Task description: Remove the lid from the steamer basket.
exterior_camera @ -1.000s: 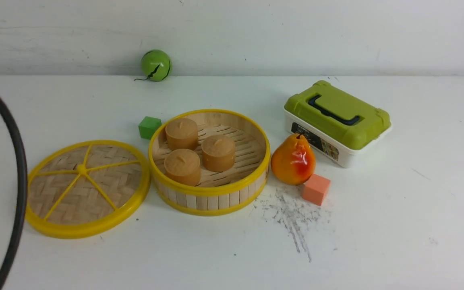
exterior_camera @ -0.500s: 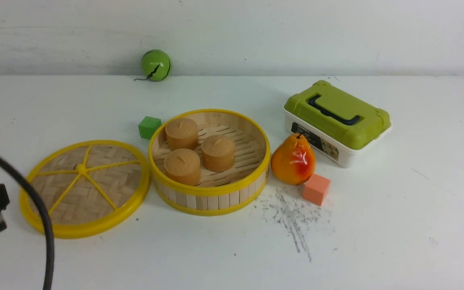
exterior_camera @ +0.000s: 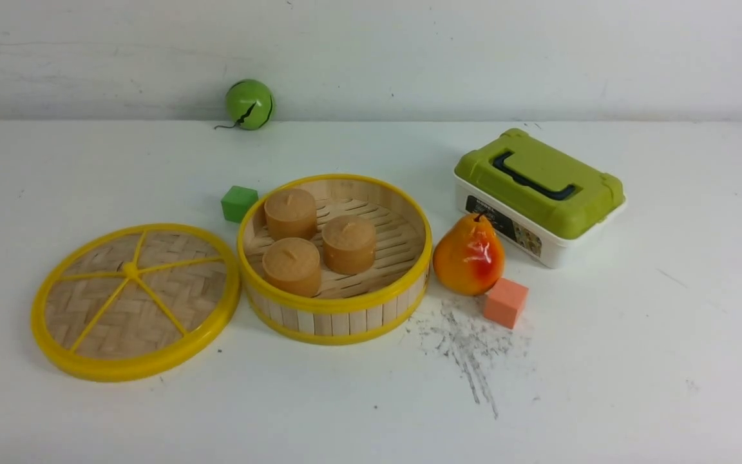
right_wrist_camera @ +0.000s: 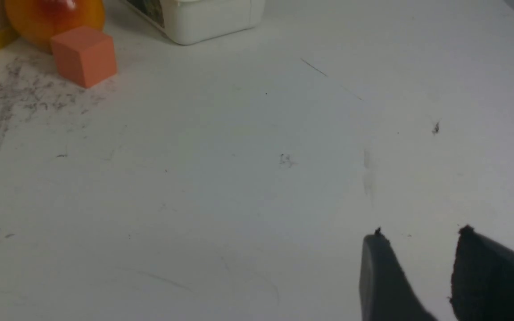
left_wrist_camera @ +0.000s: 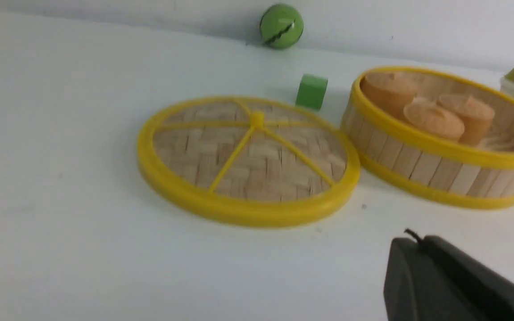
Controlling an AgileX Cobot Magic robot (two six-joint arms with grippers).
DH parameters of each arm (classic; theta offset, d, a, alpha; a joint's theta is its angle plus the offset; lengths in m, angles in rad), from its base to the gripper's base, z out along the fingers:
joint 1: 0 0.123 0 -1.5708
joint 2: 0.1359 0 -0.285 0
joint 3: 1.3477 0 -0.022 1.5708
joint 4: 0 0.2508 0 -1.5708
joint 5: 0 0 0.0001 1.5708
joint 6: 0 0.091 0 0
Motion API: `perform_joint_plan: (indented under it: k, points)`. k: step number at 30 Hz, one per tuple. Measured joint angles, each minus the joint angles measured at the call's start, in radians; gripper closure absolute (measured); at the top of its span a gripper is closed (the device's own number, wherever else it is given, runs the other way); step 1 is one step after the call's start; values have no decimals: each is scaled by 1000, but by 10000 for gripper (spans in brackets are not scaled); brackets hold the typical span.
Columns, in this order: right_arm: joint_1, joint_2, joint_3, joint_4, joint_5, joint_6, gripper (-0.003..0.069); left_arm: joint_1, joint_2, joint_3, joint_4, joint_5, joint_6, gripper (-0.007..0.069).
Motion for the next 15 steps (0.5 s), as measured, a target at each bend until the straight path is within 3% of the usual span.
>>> perform_joint_plan:
  k: [3,15]
  points:
    - [0,-1,0,0,0,0,419,0,-6,5,-11,116,-3,637]
    - [0,-1,0,0,0,0,419,0,-6,5,-14,123,-3,636]
